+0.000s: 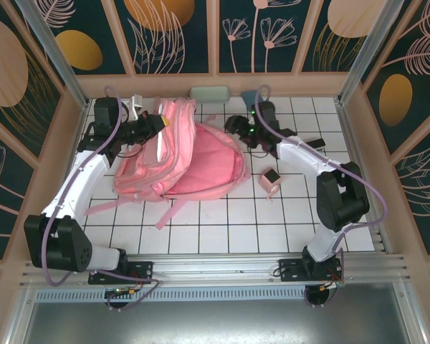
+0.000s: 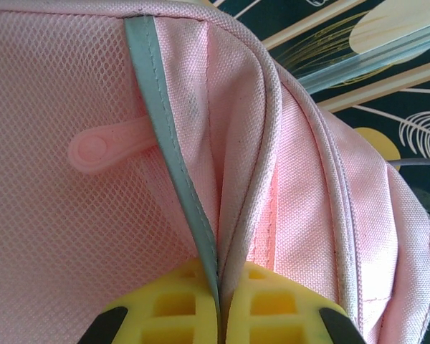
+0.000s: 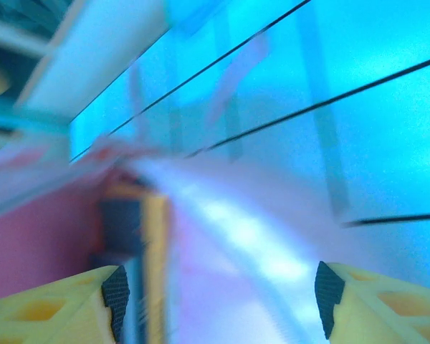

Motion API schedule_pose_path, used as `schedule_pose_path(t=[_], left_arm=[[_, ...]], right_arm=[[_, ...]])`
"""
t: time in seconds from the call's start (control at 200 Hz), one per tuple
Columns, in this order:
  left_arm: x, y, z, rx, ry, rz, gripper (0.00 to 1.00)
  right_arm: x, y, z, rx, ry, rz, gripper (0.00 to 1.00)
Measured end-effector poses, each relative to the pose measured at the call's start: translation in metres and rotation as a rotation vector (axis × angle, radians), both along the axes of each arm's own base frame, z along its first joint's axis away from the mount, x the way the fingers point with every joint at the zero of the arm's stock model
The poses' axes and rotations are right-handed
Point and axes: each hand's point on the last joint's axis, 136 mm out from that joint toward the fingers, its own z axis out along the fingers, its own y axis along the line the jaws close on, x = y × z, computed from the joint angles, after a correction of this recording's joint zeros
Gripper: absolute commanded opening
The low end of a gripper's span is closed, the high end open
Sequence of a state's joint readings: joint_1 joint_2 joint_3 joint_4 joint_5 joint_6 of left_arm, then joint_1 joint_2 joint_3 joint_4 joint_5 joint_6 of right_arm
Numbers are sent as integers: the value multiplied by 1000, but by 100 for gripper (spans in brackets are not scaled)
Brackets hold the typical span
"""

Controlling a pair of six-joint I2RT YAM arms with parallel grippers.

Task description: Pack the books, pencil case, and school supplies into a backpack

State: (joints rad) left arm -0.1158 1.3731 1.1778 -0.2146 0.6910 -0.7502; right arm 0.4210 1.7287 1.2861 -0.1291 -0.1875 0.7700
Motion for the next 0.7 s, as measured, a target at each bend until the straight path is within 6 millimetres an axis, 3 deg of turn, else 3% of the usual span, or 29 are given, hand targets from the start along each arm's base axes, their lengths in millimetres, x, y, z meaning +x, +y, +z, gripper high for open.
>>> schedule_pose_path(t=[0.095, 0.245, 0.445, 0.701], left_arm=[[-5, 1, -3, -12, -7, 11, 0], [-15, 3, -13, -37, -15, 31, 0], [-27, 5, -24, -46, -36, 38, 0], [-34, 7, -27, -50, -59, 42, 0]], right_arm=[[15, -61, -6, -121, 48, -174, 83], [13, -125, -5, -227, 152, -385, 92], [-8, -180, -7, -257, 312, -626, 93], [-17, -228, -47, -232, 518, -829, 97]])
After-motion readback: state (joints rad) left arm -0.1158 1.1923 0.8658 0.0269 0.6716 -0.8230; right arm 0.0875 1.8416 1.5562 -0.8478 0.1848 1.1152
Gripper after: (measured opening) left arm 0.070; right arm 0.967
